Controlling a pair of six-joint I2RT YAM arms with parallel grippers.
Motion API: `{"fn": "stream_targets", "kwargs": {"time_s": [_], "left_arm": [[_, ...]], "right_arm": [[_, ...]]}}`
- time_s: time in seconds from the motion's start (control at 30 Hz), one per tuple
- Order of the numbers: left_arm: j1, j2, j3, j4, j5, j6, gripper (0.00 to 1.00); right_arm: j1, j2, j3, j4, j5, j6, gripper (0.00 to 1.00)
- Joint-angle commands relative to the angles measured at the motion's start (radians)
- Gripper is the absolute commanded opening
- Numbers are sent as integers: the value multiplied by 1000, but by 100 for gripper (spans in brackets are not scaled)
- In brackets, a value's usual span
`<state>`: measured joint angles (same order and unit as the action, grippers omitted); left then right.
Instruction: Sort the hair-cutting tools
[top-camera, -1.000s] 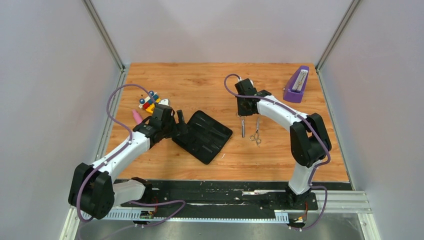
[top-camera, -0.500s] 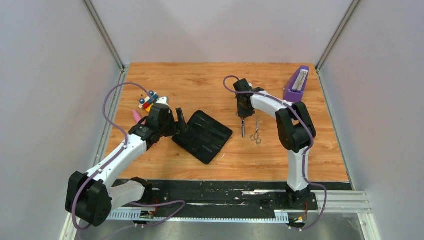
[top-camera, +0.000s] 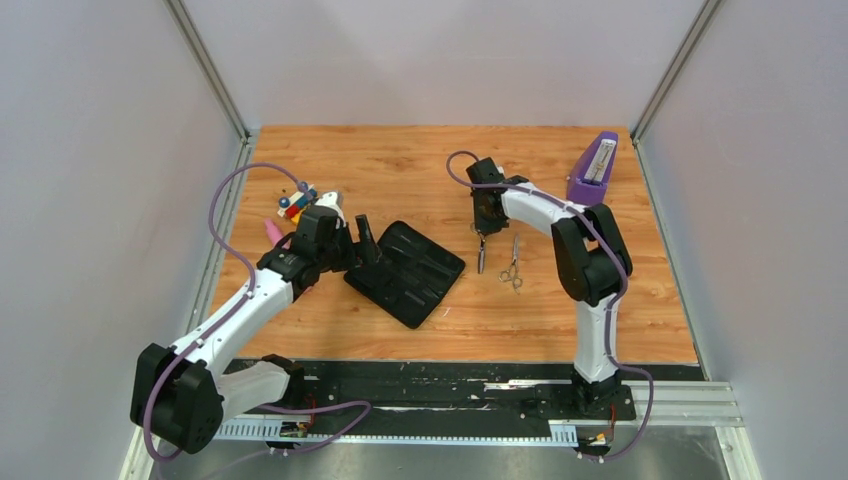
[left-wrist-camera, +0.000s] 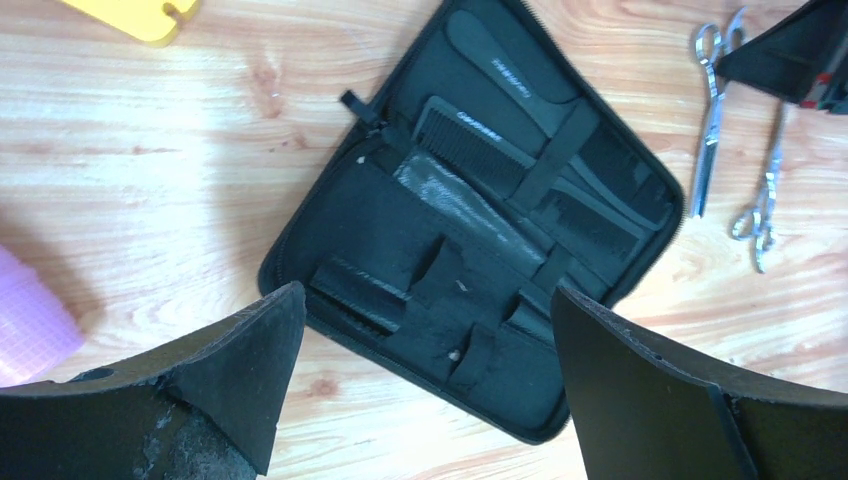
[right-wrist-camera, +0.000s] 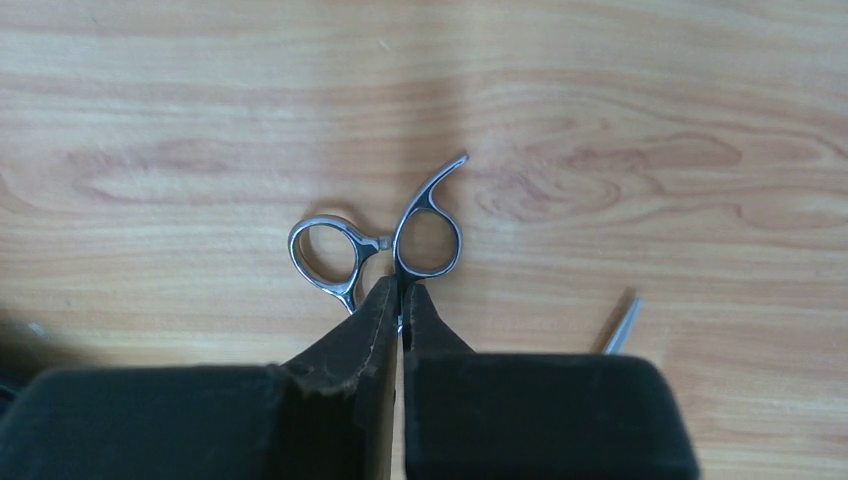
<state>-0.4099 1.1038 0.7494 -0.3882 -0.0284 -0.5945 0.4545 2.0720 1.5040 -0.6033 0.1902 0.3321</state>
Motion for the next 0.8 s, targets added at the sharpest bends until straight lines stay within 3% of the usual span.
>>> {"fn": "stream_targets", "kwargs": {"time_s": [0.0, 0.43, 0.77], "left_arm": [[-6, -1, 30, 113, 93, 14, 100], [-135, 178, 53, 518, 296, -96, 100], [-258, 336, 164, 628, 326, -60, 98]], "right_arm": [[-7, -115, -62, -16, -18, 24, 0], [-3, -417, -140, 44, -97, 153, 0], [25, -537, -181, 96, -101, 290, 0]]}}
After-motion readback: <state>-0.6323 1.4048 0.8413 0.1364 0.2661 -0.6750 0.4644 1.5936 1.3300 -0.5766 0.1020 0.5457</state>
